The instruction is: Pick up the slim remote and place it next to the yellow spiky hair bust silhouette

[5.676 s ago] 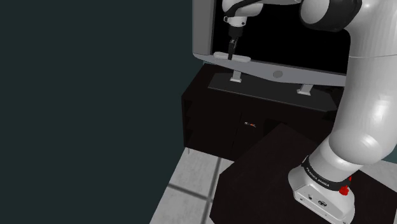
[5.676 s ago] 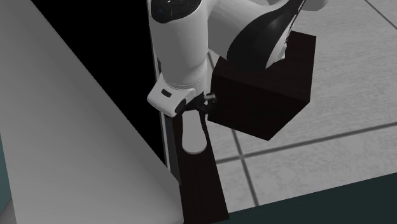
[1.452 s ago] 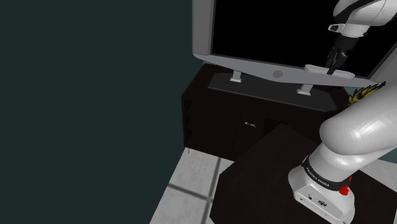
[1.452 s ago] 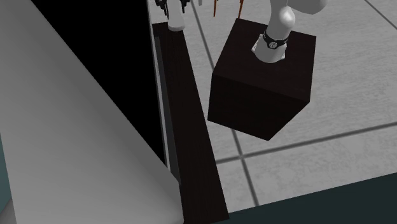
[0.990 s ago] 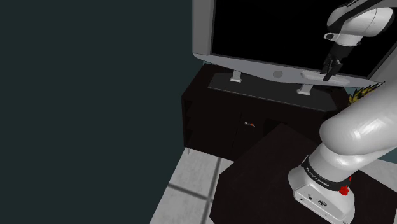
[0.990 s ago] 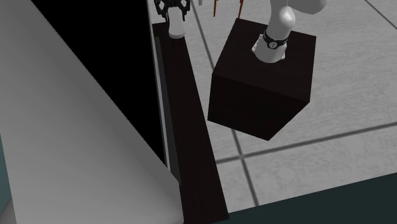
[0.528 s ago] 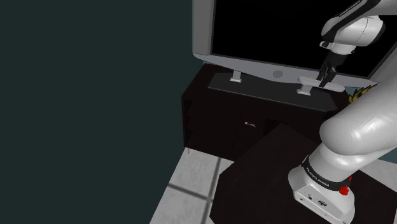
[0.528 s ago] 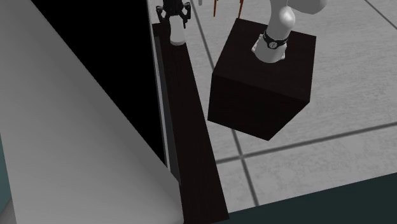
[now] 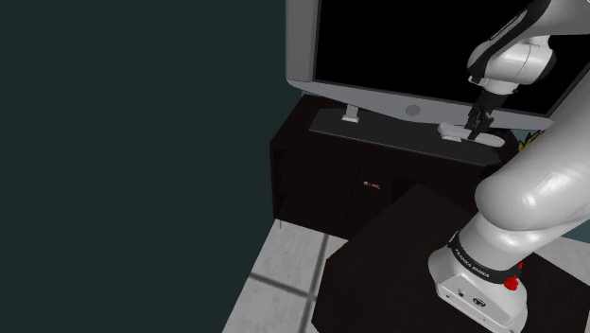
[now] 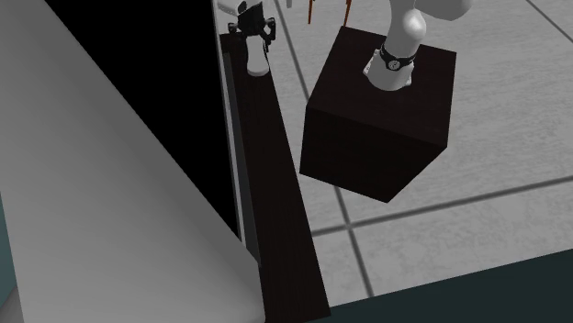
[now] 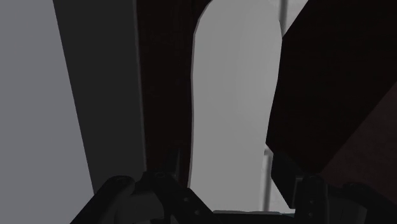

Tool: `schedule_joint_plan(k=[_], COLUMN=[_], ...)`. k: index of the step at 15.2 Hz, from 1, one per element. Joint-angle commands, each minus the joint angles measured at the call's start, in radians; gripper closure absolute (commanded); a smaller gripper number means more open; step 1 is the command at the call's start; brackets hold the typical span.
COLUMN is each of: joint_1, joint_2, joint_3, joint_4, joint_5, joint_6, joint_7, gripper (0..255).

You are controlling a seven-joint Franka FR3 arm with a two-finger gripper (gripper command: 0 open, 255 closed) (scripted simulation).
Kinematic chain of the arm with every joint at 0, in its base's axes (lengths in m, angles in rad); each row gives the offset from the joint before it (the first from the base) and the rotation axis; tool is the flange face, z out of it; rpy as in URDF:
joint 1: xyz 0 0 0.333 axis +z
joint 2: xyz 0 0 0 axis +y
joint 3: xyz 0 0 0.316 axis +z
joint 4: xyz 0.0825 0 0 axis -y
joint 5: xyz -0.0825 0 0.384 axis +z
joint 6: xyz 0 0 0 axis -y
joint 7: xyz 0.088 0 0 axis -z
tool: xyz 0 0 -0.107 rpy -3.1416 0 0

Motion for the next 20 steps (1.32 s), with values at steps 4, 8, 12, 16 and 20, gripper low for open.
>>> schedule_joint_plan(k=[4, 8, 12, 16, 20], joint_1=[-0.005, -0.016, -0.033, -0.057, -0.086], joint_2=[0.063, 0.119, 0.176, 0.234, 0.291], joint_3=[0.007, 0.022, 0.047, 0.081, 0.121], joint_4=[-0.02, -0.029, -0.034, -0.034, -0.029], joint_5=[0.065, 0.127, 0.194, 0.262, 0.329], joint_6=[0.066, 0.115, 0.161, 0.204, 0.244], joint_7=[-0.047, -0.092, -0.139, -0.187, -0.234], gripper=[255, 255, 255, 255, 255])
